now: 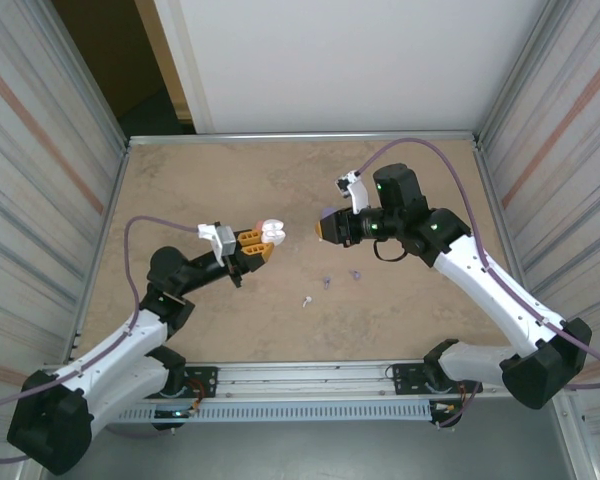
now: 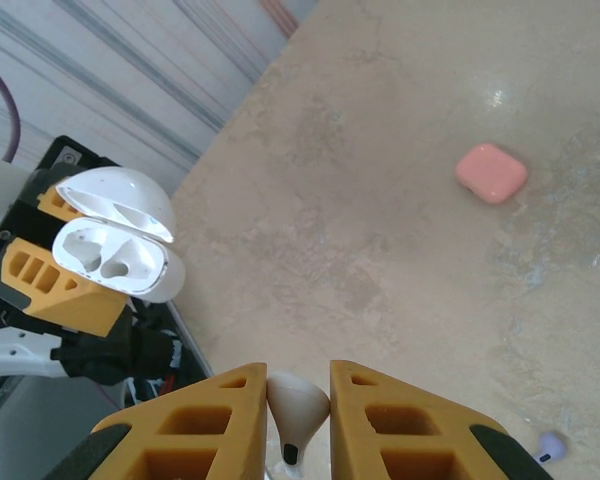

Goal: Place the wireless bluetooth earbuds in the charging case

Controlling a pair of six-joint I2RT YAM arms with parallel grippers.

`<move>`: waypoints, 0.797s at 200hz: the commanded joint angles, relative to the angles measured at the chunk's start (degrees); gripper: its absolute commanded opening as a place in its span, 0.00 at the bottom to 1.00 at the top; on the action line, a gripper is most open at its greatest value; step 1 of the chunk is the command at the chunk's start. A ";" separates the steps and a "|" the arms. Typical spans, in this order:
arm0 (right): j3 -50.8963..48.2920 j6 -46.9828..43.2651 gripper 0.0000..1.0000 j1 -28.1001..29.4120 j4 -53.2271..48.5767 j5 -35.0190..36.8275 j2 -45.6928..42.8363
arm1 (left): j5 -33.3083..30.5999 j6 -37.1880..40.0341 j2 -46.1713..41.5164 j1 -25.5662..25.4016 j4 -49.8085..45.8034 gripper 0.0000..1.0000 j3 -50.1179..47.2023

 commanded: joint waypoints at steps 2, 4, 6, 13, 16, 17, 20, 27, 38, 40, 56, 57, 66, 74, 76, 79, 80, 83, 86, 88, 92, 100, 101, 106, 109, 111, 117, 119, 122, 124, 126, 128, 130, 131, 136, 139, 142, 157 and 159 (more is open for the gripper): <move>2.31 -1.65 0.20 0.30 1.58 -0.81 -1.37 | 0.89 -1.23 0.63 -0.31 4.00 0.00 0.76; 2.36 -1.66 0.20 0.39 1.66 -0.84 -1.35 | 0.89 -1.27 0.72 -0.33 4.14 0.00 0.71; 2.37 -1.66 0.20 0.41 1.78 -0.78 -1.40 | 0.89 -1.32 0.76 -0.27 4.31 0.00 0.65; 2.55 -1.71 0.21 0.54 2.12 -0.76 -1.45 | 0.97 -1.60 1.01 -0.34 4.70 0.00 0.63; 2.60 -1.75 0.21 0.58 2.29 -0.72 -1.49 | 0.98 -1.76 1.14 -0.26 4.93 0.00 0.57; 2.66 -1.75 0.21 0.59 2.38 -0.70 -1.41 | 0.98 -1.79 1.22 -0.25 4.97 0.00 0.60; 2.65 -1.75 0.21 0.67 2.56 -0.68 -1.53 | 1.02 -1.87 1.27 -0.28 5.13 0.00 0.56; 2.80 -1.84 0.21 0.82 2.98 -0.67 -1.51 | 1.07 -2.13 1.54 -0.34 5.47 0.00 0.63; 3.04 -1.93 0.21 1.11 3.56 -0.41 -1.40 | 1.19 -2.31 1.94 -0.42 5.80 0.00 0.56; 3.03 -1.99 0.21 1.16 3.67 -0.48 -1.42 | 1.28 -2.40 1.97 -0.42 5.87 0.00 0.61; 3.51 -2.26 0.21 1.66 4.38 -0.32 -1.15 | 1.15 -2.50 2.46 -0.59 6.24 0.00 0.63; 3.52 -2.27 0.21 1.70 4.39 -0.37 -1.15 | 1.15 -2.51 2.45 -0.60 6.24 0.00 0.58; 3.97 -2.45 0.21 2.05 4.66 -0.29 -0.96 | 1.13 -2.60 2.65 -0.68 6.47 0.00 0.61; 4.22 -2.59 0.21 2.31 4.91 -0.28 -0.82 | 1.16 -2.64 2.79 -0.85 6.60 0.00 0.62; 4.33 -2.62 0.21 2.38 5.04 -0.27 -0.81 | 1.11 -2.63 2.91 -0.86 6.68 0.00 0.58; 4.44 -2.63 0.21 2.44 5.22 -0.24 -0.81 | 1.15 -2.68 3.01 -0.88 6.81 0.00 0.59; 4.47 -2.63 0.21 2.52 5.21 -0.24 -0.77 | 1.15 -2.69 3.04 -0.92 6.84 0.00 0.61; 4.54 -2.63 0.21 2.68 5.40 -0.20 -0.70 | 1.12 -2.68 3.14 -0.97 6.89 0.00 0.63; 4.64 -2.71 0.21 2.82 5.50 -0.10 -0.57 | 1.15 -2.73 3.22 -1.07 6.90 0.00 0.67; 4.79 -2.69 0.21 2.90 5.65 -0.07 -0.55 | 1.09 -2.77 3.28 -1.11 7.00 0.00 0.64; 4.83 -2.79 0.21 3.04 5.83 -0.06 -0.55 | 1.05 -2.77 3.36 -1.21 7.04 0.00 0.70; 4.90 -2.83 0.21 3.33 6.43 -0.07 -0.44 | 1.06 -2.77 3.52 -1.41 7.24 0.00 0.72; 4.87 -2.86 0.21 3.32 6.52 -0.11 -0.45 | 1.07 -2.77 3.60 -1.44 7.27 0.00 0.76; 4.95 -2.89 0.22 3.54 6.86 0.01 -0.39 | 1.05 -2.73 3.74 -1.54 7.30 0.00 0.79; 5.03 -2.89 0.22 3.69 6.99 0.11 -0.31 | 1.04 -2.77 3.79 -1.61 7.33 0.00 0.89; 5.10 -2.90 0.22 3.74 7.14 0.14 -0.24 | 1.02 -2.75 3.84 -1.58 7.44 0.00 0.94; 5.25 -2.98 0.22 3.95 7.54 0.26 -0.15 | 1.02 -2.71 3.94 -1.71 7.51 0.00 0.92; 5.22 -2.98 0.22 3.94 7.64 0.28 -0.13 | 1.06 -2.69 4.01 -1.73 7.57 0.00 0.90; 5.23 -2.98 0.22 4.02 7.92 0.26 -0.13 | 1.06 -2.85 4.09 -1.82 7.66 0.00 0.94; 5.24 -2.98 0.22 4.15 8.03 0.28 -0.09 | 1.00 -2.86 4.07 -1.83 7.72 0.00 0.97; 5.36 -2.98 0.22 4.23 8.17 0.29 -0.10 | 0.94 -2.89 4.17 -1.85 7.75 0.00 0.98; 5.43 -2.98 0.22 4.27 8.29 0.31 0.03 | 0.97 -2.89 4.20 -1.88 7.87 0.00 1.02; 5.45 -2.98 0.22 4.30 8.43 0.30 -0.01 | 0.98 -2.94 4.25 -1.91 7.95 0.00 0.99; 5.45 -2.98 0.22 4.33 8.48 0.29 0.03 | 0.98 -2.94 4.27 -1.91 7.97 0.00 0.99; 5.52 -2.98 0.22 4.47 8.79 0.36 0.13 | 0.98 -3.02 4.37 -1.98 8.01 0.00 1.05; 5.54 -3.03 0.22 4.60 9.05 0.33 0.14 | 0.98 -3.08 4.36 -2.06 8.16 0.00 1.07; 5.62 -3.07 0.22 4.65 9.32 0.42 0.09 | 0.98 -3.10 4.42 -2.10 8.24 0.00 1.11; 5.70 -3.03 0.22 5.05 10.32 0.30 0.24 | 0.89 -3.61 4.79 -2.32 9.02 0.00 1.01; 5.76 -3.04 0.22 5.09 10.46 0.36 0.24 | 0.85 -3.64 4.86 -2.28 9.13 0.00 1.05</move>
